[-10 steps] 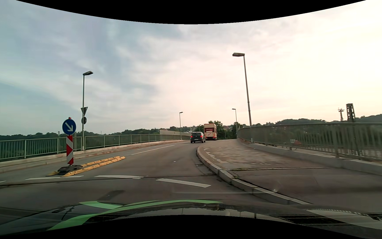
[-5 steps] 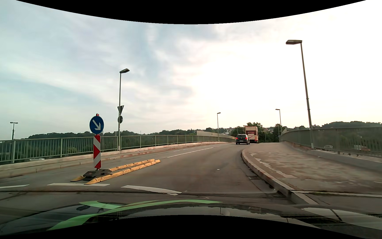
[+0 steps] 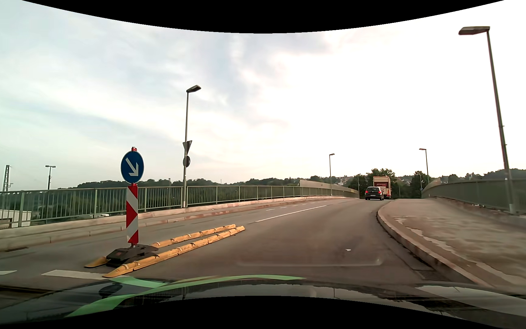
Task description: Follow the waypoints while adhering to traffic rules and regulations
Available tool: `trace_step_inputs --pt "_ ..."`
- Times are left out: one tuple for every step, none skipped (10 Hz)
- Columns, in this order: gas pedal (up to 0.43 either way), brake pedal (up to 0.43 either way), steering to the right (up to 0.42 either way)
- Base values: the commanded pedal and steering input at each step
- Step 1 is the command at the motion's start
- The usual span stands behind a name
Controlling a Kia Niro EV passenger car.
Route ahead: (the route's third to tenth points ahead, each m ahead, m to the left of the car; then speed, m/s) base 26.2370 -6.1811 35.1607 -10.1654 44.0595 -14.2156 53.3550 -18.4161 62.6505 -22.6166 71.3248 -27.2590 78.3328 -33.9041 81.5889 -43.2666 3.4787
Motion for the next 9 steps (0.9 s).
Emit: trace_step_inputs --pt "0.177 0.000 -0.073" --pt "0.189 0.000 -0.033" --pt "0.209 0.000 -0.012" --pt "0.209 0.000 0.007" --pt "0.220 0.000 0.023" --pt "0.220 0.000 0.040" --pt "0.248 0.000 0.054" --pt "0.287 0.000 0.064" --pt "0.287 0.000 0.085"
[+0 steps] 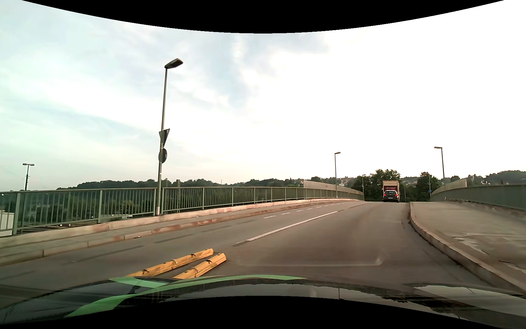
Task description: Follow the waypoints while adhering to traffic rules and regulations
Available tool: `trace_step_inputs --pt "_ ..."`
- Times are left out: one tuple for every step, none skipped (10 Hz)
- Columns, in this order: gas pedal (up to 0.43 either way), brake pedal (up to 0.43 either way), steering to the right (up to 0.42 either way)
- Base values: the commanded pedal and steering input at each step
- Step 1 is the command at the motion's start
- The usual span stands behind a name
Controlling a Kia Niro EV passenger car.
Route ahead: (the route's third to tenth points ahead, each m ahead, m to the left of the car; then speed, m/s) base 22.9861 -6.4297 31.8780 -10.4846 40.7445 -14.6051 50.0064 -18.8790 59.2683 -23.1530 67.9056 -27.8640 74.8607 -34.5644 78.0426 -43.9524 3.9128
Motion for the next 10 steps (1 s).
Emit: trace_step_inputs --pt "0.311 0.000 0.106" --pt "0.331 0.000 0.121" --pt "0.331 0.000 0.139" --pt "0.339 0.000 0.156" --pt "0.339 0.000 0.169" --pt "0.350 0.000 0.177" --pt "0.350 0.000 0.177" --pt "0.350 0.000 0.175" --pt "0.350 0.000 0.171" --pt "0.350 0.000 0.168"
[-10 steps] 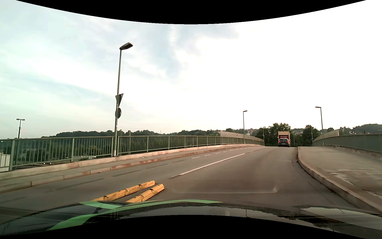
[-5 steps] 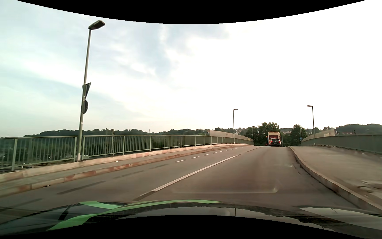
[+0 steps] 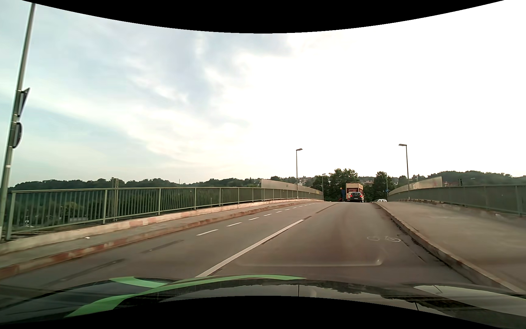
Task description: Follow the waypoints while adhering to traffic rules and regulations
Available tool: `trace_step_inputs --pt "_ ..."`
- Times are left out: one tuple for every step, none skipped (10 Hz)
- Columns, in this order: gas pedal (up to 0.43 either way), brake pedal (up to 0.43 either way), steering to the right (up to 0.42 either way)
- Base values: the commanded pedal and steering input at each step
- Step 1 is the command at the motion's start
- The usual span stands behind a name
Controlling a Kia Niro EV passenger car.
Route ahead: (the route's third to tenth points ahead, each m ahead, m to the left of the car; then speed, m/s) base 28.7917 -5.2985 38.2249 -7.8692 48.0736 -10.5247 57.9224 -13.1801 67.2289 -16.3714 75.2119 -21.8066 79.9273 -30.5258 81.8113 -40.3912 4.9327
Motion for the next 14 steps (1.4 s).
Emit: trace_step_inputs --pt "0.350 0.000 0.160" --pt "0.350 0.000 0.151" --pt "0.350 0.000 0.148" --pt "0.350 0.000 0.147" --pt "0.350 0.000 0.146" --pt "0.350 0.000 0.146" --pt "0.350 0.000 0.146" --pt "0.350 0.000 0.146" --pt "0.350 0.000 0.143" --pt "0.350 0.000 0.135" --pt "0.350 0.000 0.126" --pt "0.350 0.000 0.108" --pt "0.350 0.000 0.087" --pt "0.350 0.000 0.073"
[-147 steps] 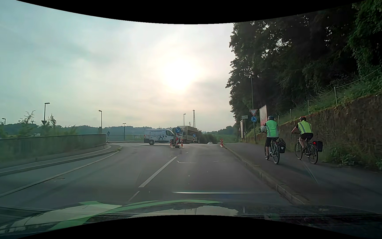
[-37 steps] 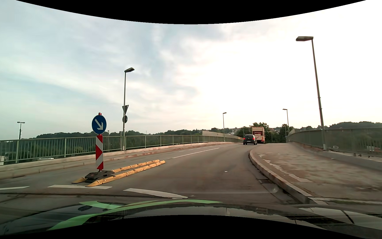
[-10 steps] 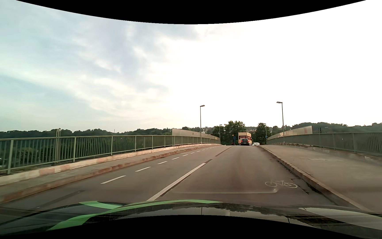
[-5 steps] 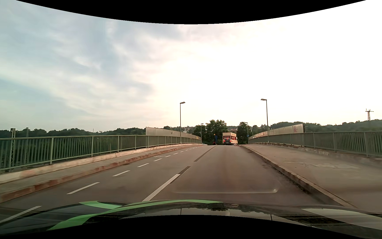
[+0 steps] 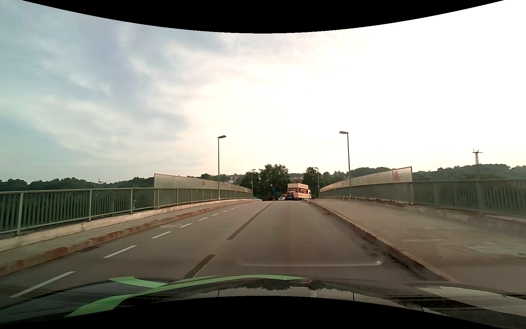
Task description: Follow the waypoints while adhering to traffic rules and regulations
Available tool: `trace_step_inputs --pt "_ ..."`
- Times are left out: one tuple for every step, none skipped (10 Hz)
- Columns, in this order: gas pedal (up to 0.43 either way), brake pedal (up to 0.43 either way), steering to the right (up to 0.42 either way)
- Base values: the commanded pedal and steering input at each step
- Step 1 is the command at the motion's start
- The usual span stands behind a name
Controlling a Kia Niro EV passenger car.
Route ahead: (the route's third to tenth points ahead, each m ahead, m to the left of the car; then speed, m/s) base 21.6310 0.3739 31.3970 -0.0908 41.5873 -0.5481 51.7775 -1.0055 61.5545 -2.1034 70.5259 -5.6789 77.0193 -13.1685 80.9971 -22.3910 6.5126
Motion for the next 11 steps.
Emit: trace_step_inputs --pt "0.350 0.000 0.061" --pt "0.339 0.000 0.048" --pt "0.339 0.000 0.039" --pt "0.339 0.000 0.027" --pt "0.339 0.000 0.015" --pt "0.339 0.000 0.011" --pt "0.331 0.000 0.008" --pt "0.331 0.000 0.006" --pt "0.319 0.000 0.002" --pt "0.319 0.000 0.000" --pt "0.319 0.000 -0.001"
